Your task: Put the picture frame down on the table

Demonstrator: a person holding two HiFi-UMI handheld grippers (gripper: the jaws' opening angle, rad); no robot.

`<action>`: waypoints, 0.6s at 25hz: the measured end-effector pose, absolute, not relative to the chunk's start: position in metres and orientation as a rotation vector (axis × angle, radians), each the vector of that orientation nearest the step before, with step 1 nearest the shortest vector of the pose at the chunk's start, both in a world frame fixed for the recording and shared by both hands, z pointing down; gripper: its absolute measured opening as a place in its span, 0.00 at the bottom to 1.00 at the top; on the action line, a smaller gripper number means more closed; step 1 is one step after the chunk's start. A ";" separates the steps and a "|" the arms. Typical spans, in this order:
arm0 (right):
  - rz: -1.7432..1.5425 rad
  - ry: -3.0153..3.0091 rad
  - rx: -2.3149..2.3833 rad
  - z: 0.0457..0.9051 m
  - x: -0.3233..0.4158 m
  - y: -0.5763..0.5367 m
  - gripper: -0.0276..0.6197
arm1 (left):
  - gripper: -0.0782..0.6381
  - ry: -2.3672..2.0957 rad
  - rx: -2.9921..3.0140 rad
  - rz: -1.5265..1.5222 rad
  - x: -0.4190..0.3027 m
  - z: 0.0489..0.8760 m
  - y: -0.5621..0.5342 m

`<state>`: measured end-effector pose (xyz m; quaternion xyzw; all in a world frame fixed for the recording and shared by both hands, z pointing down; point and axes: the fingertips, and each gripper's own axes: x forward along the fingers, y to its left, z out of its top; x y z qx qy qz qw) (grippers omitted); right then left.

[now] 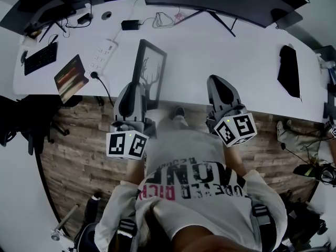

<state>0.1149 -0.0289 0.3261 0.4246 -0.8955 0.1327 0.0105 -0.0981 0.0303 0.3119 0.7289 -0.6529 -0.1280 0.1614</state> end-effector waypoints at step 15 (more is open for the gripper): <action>0.435 -2.732 1.421 0.328 0.114 -0.063 0.05 | 0.20 -1.803 2.112 -0.341 -0.111 0.312 -0.016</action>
